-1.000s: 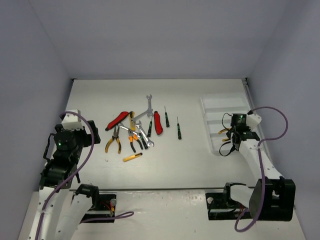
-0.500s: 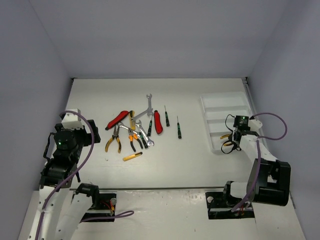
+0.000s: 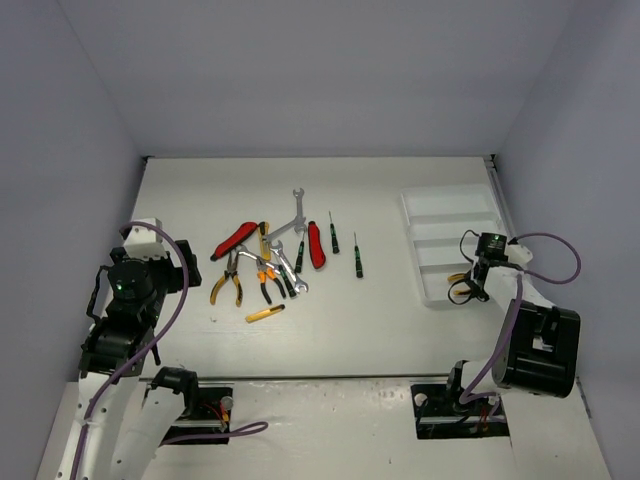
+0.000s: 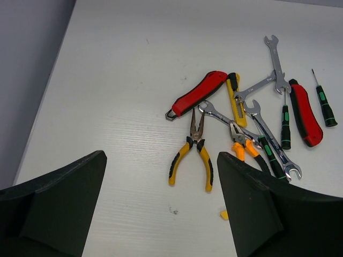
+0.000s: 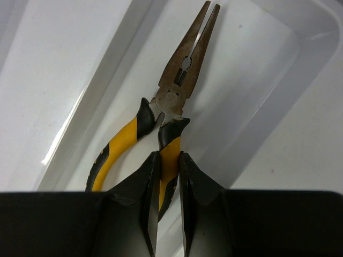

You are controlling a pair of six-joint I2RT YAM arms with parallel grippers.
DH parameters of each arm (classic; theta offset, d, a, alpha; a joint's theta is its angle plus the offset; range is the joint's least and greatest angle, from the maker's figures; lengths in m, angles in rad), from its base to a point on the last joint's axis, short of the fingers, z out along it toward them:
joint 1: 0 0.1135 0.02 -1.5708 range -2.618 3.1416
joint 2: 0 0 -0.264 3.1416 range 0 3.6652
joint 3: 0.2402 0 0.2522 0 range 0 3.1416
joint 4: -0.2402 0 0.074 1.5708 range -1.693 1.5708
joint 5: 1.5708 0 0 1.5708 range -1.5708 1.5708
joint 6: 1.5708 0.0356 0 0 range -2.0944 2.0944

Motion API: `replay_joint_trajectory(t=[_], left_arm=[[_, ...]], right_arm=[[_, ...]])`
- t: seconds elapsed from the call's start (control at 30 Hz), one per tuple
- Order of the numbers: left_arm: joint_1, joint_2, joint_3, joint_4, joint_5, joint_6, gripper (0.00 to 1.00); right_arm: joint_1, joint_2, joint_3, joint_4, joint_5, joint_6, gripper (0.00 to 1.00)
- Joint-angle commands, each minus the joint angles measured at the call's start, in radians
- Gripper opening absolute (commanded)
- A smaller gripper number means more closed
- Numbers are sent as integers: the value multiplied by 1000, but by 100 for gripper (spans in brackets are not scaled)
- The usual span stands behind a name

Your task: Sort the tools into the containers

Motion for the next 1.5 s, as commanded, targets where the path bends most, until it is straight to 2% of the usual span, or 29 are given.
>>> replay_joint_trajectory(t=[0.0,0.03,0.17,0.27,0.37,0.47,0.6,0.77,0.83,0.9,1.0,1.23,1.47], left_arm=[[-3,15,16,50,10,2,82],[-3,15,16,50,10,3,82],[-3,19,16,50,10,2,82],[-3,20,16,50,11,2,82],[-3,22,16,48,10,2,82],[-2,29,16,48,10,2,82],[0,33,16,48,10,2,82],[3,42,18,46,10,3,82],[4,42,18,45,6,4,82],[4,37,18,44,1,5,82],[5,34,17,44,-9,5,82],[5,32,18,42,-17,5,82],[5,22,15,41,-28,7,82]], right_arm=[[-10,-16,24,70,8,0,21],[-9,-31,24,71,2,-5,24],[2,-113,18,69,2,-18,49],[8,-161,18,66,-34,-31,54],[49,-214,34,66,-86,-55,54],[212,-266,101,63,-88,-138,51],[444,-231,194,63,-155,-238,52],[760,-96,340,64,-169,-340,52],[838,-21,397,66,-162,-370,51],[981,65,457,67,-155,-395,49],[1100,208,546,68,-147,-408,44],[1225,467,740,68,-143,-436,39],[1234,635,840,74,-107,-411,36]])
